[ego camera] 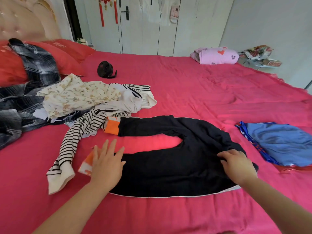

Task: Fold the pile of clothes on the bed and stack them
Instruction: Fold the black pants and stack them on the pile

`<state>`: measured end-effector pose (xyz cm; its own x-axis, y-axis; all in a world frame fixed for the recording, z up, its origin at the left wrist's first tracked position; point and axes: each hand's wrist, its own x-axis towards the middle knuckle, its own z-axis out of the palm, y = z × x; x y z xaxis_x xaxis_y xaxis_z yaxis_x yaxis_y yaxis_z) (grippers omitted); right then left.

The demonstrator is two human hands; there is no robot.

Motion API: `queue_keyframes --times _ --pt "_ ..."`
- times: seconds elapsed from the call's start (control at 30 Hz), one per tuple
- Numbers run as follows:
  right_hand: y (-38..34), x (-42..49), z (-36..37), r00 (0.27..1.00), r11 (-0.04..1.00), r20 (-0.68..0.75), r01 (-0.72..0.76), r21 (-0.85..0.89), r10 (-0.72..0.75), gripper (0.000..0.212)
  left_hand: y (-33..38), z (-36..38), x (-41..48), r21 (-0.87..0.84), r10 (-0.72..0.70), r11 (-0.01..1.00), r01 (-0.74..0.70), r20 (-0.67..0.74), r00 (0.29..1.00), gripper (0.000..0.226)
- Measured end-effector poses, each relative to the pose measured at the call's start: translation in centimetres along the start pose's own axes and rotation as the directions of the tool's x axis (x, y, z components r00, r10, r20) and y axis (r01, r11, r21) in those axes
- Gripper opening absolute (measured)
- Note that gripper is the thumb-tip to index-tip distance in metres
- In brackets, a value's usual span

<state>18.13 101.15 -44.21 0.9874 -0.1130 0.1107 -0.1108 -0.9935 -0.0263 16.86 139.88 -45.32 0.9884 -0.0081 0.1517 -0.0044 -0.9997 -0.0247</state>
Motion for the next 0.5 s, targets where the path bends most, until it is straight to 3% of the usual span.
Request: queue_keyframes --times 0.1,0.2,0.27,0.33,0.5 --pt "3.4 1.0 0.5 0.99 0.993 0.072 -0.12 -0.015 0.121 0.043 3.1 0.6 0.3 -0.053 0.136 0.99 -0.133 0.06 0.989 0.055" --pt "4.8 1.1 1.6 0.979 0.996 0.189 -0.088 0.036 0.08 0.05 5.4 1.9 0.4 -0.157 0.24 0.965 -0.209 0.213 0.947 0.059" --pt "5.1 1.2 2.4 0.964 0.998 0.258 -0.053 -0.038 0.06 0.05 6.0 2.8 0.5 -0.169 0.257 0.963 -0.208 0.365 0.895 0.062" --pt "5.3 1.6 2.4 0.955 0.997 0.289 -0.045 -0.067 0.062 0.048 6.1 2.8 1.1 -0.17 0.264 0.963 -0.21 0.431 0.863 0.063" --pt "5.0 5.9 -0.1 0.988 0.96 0.096 -0.141 0.24 0.121 0.032 5.7 0.5 6.2 -0.258 0.25 0.943 -0.208 0.139 0.958 0.051"
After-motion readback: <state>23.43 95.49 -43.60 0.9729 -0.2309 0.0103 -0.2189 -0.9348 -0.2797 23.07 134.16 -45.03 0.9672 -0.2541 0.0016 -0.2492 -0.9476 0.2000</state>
